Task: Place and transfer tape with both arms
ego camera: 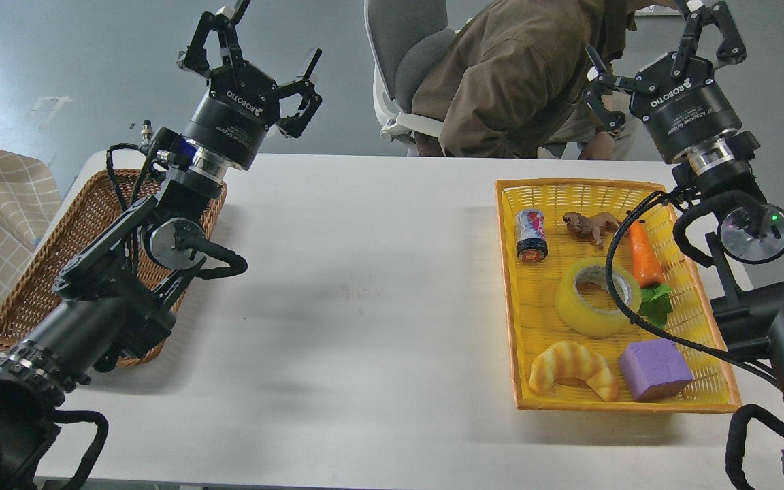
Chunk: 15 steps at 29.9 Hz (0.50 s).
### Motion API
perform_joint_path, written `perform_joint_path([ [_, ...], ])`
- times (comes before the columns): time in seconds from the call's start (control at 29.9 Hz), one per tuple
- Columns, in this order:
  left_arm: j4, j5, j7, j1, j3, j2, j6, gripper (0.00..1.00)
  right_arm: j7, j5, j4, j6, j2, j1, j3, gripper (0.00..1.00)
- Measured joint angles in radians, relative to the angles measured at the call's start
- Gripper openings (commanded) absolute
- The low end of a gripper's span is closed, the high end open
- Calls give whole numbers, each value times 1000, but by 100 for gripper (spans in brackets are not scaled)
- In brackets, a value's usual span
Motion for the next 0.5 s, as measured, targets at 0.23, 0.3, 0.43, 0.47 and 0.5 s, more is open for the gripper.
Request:
perform_joint_path([
  [0.23,0,0,-10,0,-5,1,0,98,0,0,1,0,0,-4,0,100],
  [0.3,0,0,-7,0,-7,1,0,98,0,0,1,0,0,-5,0,100],
  [0.43,0,0,-3,0,-8,0,0,98,0,0,3,0,0,-9,0,100],
  [0.47,0,0,-3,0,-8,0,0,98,0,0,3,0,0,-9,0,100],
  [0.5,0,0,-2,0,-8,1,0,98,0,0,4,0,0,-9,0,100],
])
